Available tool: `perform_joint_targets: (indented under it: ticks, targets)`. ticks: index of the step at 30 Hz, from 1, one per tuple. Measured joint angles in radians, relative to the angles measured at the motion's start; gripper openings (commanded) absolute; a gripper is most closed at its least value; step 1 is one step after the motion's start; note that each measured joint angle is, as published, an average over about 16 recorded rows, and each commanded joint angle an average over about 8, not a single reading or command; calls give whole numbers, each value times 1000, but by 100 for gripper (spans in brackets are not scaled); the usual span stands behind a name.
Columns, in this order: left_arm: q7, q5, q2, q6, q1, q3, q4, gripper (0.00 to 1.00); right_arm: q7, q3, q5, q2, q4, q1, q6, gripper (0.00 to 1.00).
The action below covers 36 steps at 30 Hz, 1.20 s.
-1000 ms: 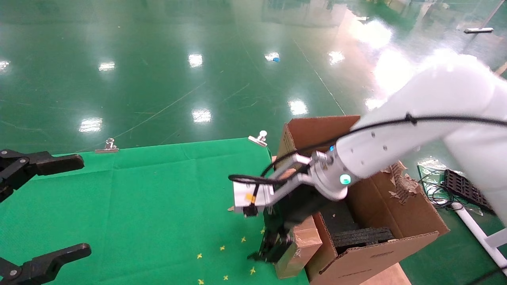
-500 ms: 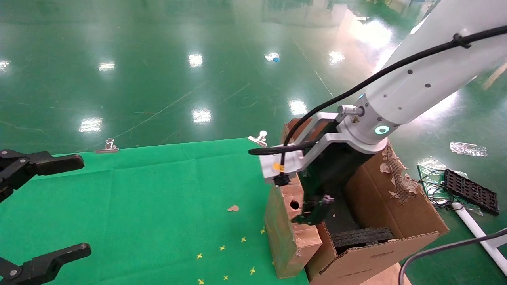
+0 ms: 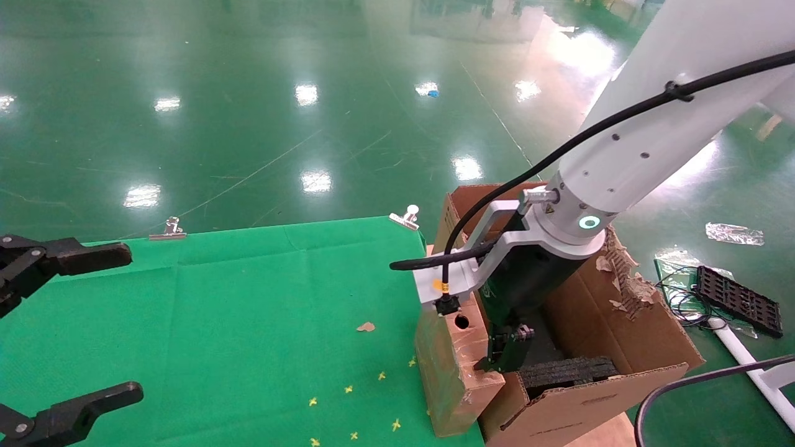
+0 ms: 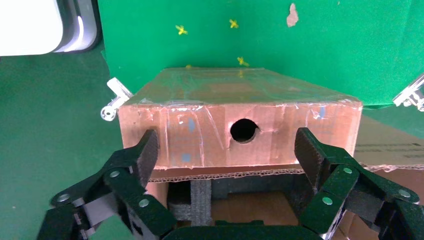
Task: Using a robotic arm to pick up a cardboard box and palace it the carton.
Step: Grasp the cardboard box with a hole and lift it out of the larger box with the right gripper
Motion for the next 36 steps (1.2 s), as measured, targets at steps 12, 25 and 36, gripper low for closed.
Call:
perform_joint_targets:
  ticks: [12, 25, 36]
  targets:
    - [0, -1, 0, 0, 0, 1, 0, 100, 271, -40, 15, 8, -48, 50, -1, 100]
    - [1, -1, -1, -1, 0, 2, 0, 100, 673, -69, 133, -9, -295, 25, -8, 100]
    - [1, -2, -1, -1, -1, 3, 0, 99, 694, -83, 179, -58, -434, -55, 16, 78]
